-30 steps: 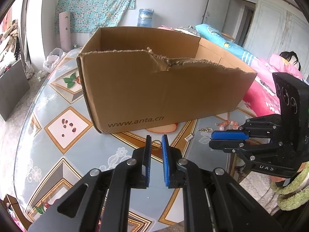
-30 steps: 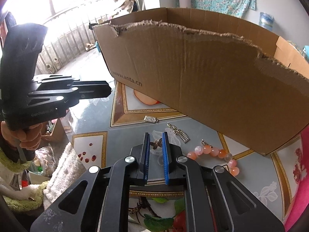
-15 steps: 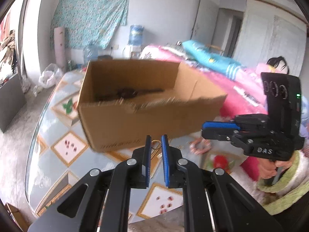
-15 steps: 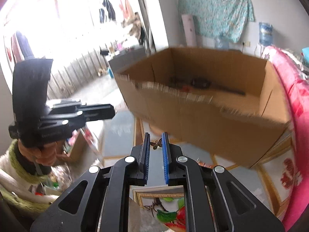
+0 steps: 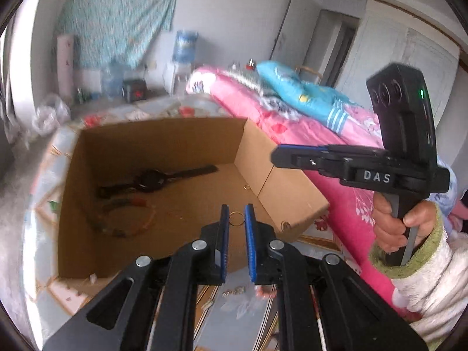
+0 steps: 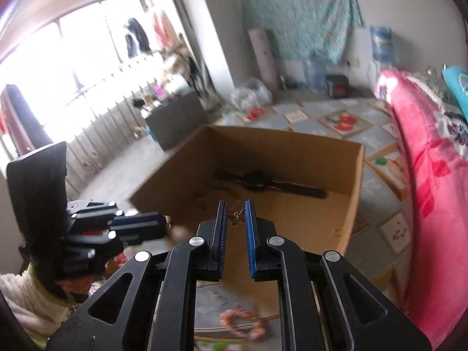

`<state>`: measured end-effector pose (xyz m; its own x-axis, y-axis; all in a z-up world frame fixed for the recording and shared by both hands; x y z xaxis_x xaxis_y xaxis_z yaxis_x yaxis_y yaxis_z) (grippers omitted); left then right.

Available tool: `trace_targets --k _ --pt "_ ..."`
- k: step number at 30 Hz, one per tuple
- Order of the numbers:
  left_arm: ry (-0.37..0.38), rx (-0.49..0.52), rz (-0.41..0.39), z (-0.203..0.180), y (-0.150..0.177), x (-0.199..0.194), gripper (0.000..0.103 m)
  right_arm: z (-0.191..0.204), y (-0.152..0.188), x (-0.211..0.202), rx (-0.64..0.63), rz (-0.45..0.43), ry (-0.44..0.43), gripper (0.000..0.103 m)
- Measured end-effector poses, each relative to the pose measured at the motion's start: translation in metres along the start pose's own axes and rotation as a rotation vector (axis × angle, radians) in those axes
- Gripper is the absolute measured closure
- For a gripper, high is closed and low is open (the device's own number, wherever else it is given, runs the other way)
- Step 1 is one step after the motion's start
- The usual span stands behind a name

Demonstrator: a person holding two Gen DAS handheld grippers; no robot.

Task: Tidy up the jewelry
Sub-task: 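Carry the butterfly charm into the box and open the right tool, then withdraw the right tool from the box toward the pink bead bracelet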

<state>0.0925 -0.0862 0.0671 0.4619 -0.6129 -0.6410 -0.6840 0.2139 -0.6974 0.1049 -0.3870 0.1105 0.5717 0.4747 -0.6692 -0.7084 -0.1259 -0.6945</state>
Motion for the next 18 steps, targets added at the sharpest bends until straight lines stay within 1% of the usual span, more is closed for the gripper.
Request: trace_targets --k 2,4,6,7,9,12,14,18 --pt "-0.004 -0.018 0.052 0.003 -0.007 0.025 0.093 -0.014 -0.003 0.019 0.034 0.068 -0.009 0.092" --pt "-0.008 -0.034 0.085 0.007 -0.012 0.045 0.093 -0.024 -0.004 0.03 0.045 0.109 -0.011 0.092" --pt "-0.011 -0.038 0.111 0.008 -0.015 0.061 0.093 -0.029 -0.004 0.041 0.039 0.144 0.012 0.092" --pt "-0.02 -0.039 0.12 0.01 -0.017 0.068 0.093 -0.031 -0.005 0.044 0.032 0.152 0.018 0.092" --pt "-0.015 -0.048 0.146 0.012 -0.021 0.081 0.092 -0.037 -0.008 0.05 0.022 0.164 0.036 0.092" --pt "-0.025 -0.085 0.18 0.017 -0.026 0.098 0.092 -0.045 -0.013 0.053 0.028 0.175 0.046 0.09" --pt "-0.012 -0.115 0.184 0.018 -0.03 0.105 0.088 -0.049 -0.014 0.053 0.035 0.167 0.042 0.089" --pt "0.0 -0.134 0.18 0.019 -0.032 0.108 0.086 -0.056 -0.019 0.054 0.042 0.147 0.033 0.089"
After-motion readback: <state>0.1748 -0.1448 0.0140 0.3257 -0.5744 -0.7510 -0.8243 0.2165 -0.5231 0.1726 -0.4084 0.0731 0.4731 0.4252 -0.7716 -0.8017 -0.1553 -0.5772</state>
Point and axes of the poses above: each gripper's, at about its wrist camera, not at the fingertips, and x roughly the way its jaws point, z to its left, y to its underside, the point moved 6 cm from there along x, roughly the way its jaws point, and after that the axes turned 5 degrees about -x, right-handed, at the moved point
